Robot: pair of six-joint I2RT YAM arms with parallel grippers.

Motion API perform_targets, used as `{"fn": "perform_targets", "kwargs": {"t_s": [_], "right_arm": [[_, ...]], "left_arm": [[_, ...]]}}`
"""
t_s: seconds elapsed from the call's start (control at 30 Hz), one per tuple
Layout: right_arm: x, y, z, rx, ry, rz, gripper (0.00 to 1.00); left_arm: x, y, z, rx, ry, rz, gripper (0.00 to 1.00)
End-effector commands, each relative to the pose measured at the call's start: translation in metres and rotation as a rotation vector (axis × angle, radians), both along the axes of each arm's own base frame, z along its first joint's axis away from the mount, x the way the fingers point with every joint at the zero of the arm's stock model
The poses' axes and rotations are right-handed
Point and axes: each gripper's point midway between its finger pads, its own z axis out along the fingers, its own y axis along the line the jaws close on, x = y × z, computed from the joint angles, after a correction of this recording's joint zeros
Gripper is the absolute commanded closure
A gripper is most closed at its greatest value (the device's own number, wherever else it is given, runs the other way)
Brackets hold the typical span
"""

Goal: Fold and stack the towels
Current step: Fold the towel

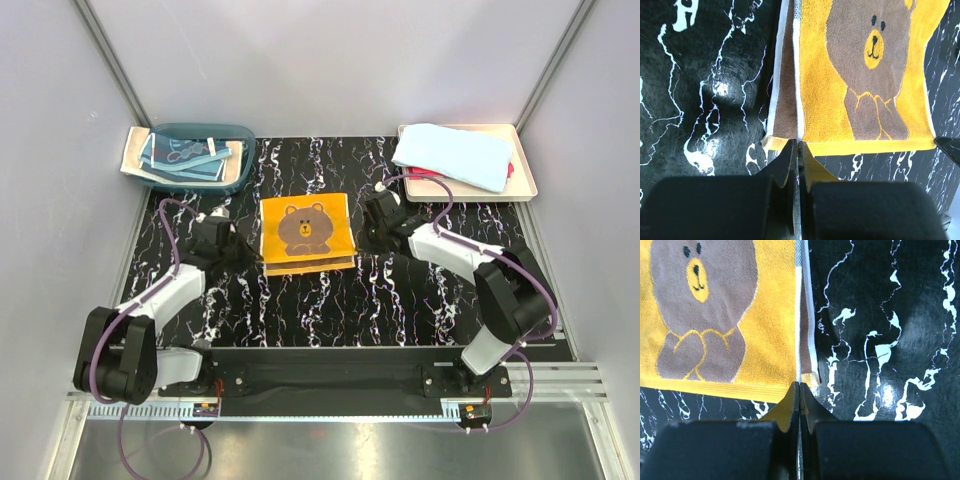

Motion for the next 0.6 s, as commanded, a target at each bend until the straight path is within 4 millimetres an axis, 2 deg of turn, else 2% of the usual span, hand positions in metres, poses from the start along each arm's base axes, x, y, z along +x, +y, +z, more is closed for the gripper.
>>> {"fn": "perform_targets", "kwargs": {"t_s": [0.0,0.13,0.27,0.4,0.57], "right_arm": [[0.001,0.000,-0.004,0.001,-0.013,-0.017,1.00],[-0.002,0.001,-0.018,0.010,0.006,-0.017,1.00],[-0.007,0.001,-0.034,0.002,0.034,-0.009,1.00],[-0.012,0.002,-0.042,0.000,0.044,-0.002,1.00],[-0.018,-0.002,-0.049,-0.011,0.053,0.001,1.00]], "left_arm": [[0.000,-0.003,-0.012,0.007,-0.007,-0.017,1.00],[-0.008,-0.008,-0.033,0.004,0.035,-0.032,1.00],[-0.012,-0.012,-0.045,0.006,0.057,-0.043,1.00],[-0.015,-0.011,-0.054,0.018,0.081,-0.042,1.00],[-0.016,-0.010,-0.054,0.020,0.082,-0.039,1.00]]}}
